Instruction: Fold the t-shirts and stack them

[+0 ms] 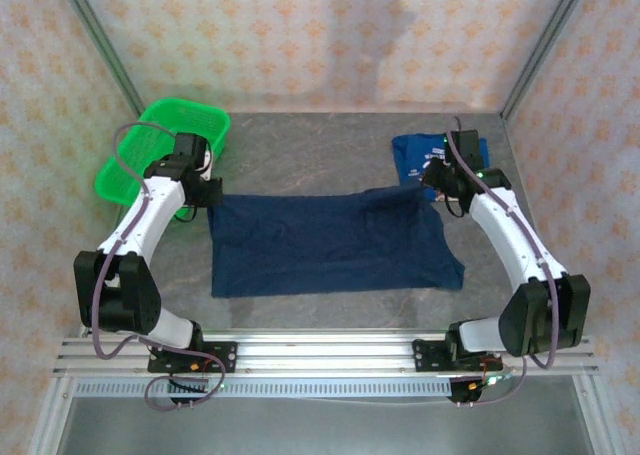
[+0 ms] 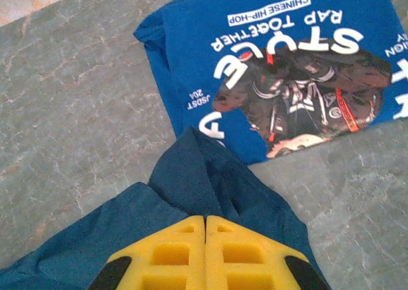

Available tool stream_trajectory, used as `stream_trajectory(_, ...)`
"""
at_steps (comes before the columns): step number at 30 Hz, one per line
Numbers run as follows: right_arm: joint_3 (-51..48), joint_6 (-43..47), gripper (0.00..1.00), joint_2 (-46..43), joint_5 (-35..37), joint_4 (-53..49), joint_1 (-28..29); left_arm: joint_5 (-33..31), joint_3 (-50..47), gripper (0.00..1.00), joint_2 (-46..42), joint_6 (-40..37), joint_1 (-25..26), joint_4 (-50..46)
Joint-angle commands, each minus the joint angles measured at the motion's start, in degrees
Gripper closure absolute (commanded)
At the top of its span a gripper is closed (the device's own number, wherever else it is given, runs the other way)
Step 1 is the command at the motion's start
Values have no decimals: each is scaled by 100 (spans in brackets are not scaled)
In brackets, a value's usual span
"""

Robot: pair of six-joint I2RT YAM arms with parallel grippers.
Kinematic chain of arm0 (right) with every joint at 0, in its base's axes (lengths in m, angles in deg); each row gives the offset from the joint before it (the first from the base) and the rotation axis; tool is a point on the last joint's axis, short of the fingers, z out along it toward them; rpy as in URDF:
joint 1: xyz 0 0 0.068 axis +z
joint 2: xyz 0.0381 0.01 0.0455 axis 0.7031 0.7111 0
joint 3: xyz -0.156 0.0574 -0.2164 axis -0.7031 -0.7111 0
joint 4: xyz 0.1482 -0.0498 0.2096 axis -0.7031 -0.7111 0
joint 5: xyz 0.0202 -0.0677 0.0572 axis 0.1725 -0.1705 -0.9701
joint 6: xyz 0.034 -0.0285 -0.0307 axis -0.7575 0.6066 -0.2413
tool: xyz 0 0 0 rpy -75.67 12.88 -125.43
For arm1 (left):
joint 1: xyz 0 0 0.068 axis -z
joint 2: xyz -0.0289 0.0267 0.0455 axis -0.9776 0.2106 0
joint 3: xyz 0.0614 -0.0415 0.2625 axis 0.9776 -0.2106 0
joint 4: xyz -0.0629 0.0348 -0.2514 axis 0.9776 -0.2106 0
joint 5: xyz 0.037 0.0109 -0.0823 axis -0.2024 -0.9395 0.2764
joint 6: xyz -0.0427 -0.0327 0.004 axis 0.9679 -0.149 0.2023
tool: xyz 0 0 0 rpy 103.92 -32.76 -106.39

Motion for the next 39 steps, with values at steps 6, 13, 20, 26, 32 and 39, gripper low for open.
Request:
stream_trajectory(6, -730, -213, 100, -804, 301, -225, -58, -357, -414, 100, -258, -56, -82, 128)
stream_trajectory(13, -1382, -426, 100, -1359, 268, -416, -65, -547, -885, 100, -400, 150, -74, 190)
stream_trajectory(20, -2148, -702, 100, -1938, 204, -577, -63, -558, -1306, 100, -534, 423, -74, 211)
stream_trajectory(26, -2848, -963, 100, -2192, 152, -522, -65, -611, -1665, 100, -455, 626, -65, 338)
stream_trajectory(32, -3148, -1181, 100, -2089, 236, -338, -64, -629, -1857, 100, -239, 765, 38, 420)
stream_trajectory(39, -3298, -1508, 100, -1737, 402, -298, -63, -734, -1794, 89, 182, 1183, 275, 194)
